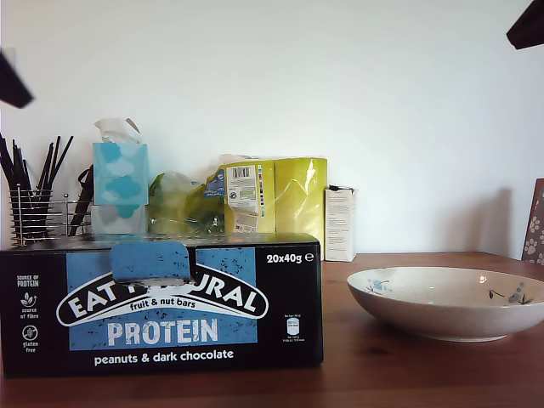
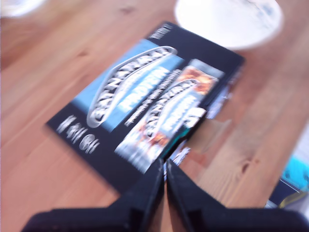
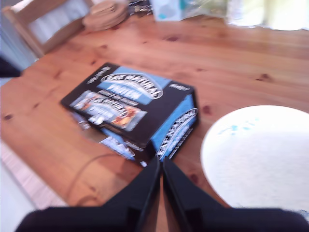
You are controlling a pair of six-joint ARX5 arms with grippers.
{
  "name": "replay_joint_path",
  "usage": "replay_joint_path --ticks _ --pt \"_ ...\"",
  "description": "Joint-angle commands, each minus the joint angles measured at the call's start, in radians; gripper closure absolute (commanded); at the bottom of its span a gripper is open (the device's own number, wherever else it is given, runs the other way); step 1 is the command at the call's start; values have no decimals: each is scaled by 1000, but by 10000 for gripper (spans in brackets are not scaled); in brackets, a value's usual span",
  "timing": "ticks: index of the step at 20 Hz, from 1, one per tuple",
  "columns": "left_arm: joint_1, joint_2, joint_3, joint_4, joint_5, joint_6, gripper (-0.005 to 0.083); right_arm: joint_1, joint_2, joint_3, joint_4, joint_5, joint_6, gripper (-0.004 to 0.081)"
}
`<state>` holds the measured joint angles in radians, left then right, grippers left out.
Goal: Open the carton box of snackbars
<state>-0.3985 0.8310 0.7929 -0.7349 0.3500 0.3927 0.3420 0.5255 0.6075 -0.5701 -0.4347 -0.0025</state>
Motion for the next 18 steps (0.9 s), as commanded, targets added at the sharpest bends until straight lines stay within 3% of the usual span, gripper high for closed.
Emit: replay_joint_path --ticks 1,7,18 --pt "-33 32 6 12 7 49 795 36 26 -3 1 0 -12 783" --pt "-132 253 6 145 -5 167 795 124 137 -3 17 0 -51 783" --pt "-183 501 6 236 1 217 795 137 179 -3 99 0 -59 783"
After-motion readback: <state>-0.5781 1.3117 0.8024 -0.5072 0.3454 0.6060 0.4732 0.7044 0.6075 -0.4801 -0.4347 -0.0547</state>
